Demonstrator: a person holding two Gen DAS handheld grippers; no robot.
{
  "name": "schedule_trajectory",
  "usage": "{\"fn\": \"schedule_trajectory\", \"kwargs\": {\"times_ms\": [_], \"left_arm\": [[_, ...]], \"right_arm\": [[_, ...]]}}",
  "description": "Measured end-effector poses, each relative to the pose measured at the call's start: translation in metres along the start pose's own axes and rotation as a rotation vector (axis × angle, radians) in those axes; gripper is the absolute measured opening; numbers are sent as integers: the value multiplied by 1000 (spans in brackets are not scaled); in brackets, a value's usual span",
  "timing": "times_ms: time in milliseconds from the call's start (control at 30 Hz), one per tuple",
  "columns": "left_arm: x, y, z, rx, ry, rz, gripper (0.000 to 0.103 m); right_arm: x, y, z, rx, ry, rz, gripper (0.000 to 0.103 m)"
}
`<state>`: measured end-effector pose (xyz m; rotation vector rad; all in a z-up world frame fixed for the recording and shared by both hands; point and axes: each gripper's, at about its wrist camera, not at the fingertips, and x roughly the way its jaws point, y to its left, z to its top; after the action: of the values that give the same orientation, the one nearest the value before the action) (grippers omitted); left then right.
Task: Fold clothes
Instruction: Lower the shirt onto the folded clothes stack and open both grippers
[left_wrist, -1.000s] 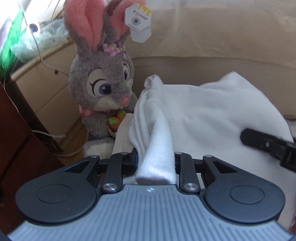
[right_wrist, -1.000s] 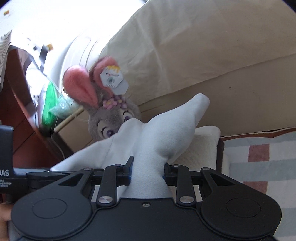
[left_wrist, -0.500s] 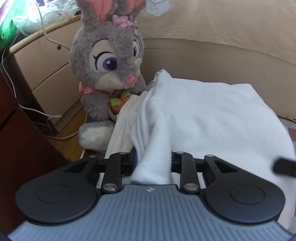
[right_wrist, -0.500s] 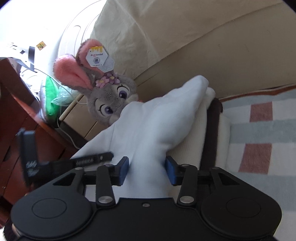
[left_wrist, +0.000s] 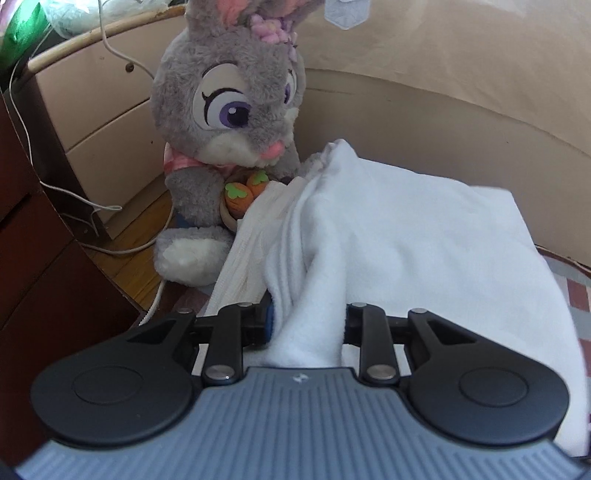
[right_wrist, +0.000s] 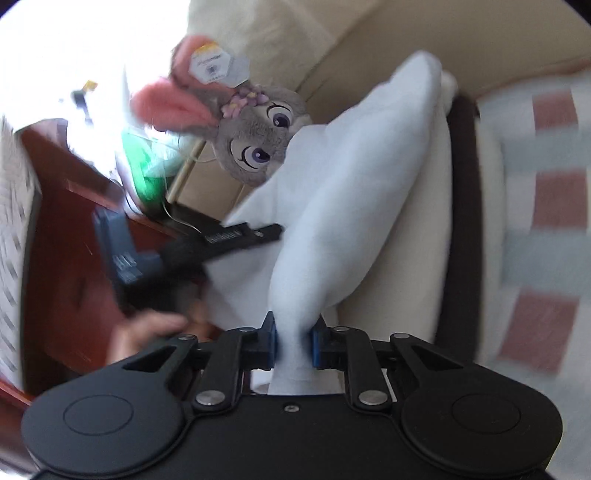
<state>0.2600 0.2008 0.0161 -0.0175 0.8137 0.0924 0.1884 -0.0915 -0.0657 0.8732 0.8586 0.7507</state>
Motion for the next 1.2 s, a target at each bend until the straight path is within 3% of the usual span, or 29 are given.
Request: {"fn": "schedule_trajectory", "kwargs": {"times_ms": [267,400,633,900,1033,1133,1200], "left_arm": [[2,15,8,-54,51,-24,26],[-4,16,5,-31,73,10,42],[-29,9,-10,75,54,48,42],[-17,22,-26,68,80,110,42],[-18,28,-31,69,91,138,43],[-17,29,-38,67,77,178,53],[-15,30,-44,53,62,202,52]], "right_arm": [[17,17,-14,-128,35,-237,21],[20,23,-22,-236,25,-314,21],[22,21,-17,-242,30,-326,22],[22,23,-21,-280,49,-324,22],[7,29,-20,-334,47,-330,34],[-18,31,1,-330,-54,-312,48],[-26,26,26,-313,-103,-303,54]]}}
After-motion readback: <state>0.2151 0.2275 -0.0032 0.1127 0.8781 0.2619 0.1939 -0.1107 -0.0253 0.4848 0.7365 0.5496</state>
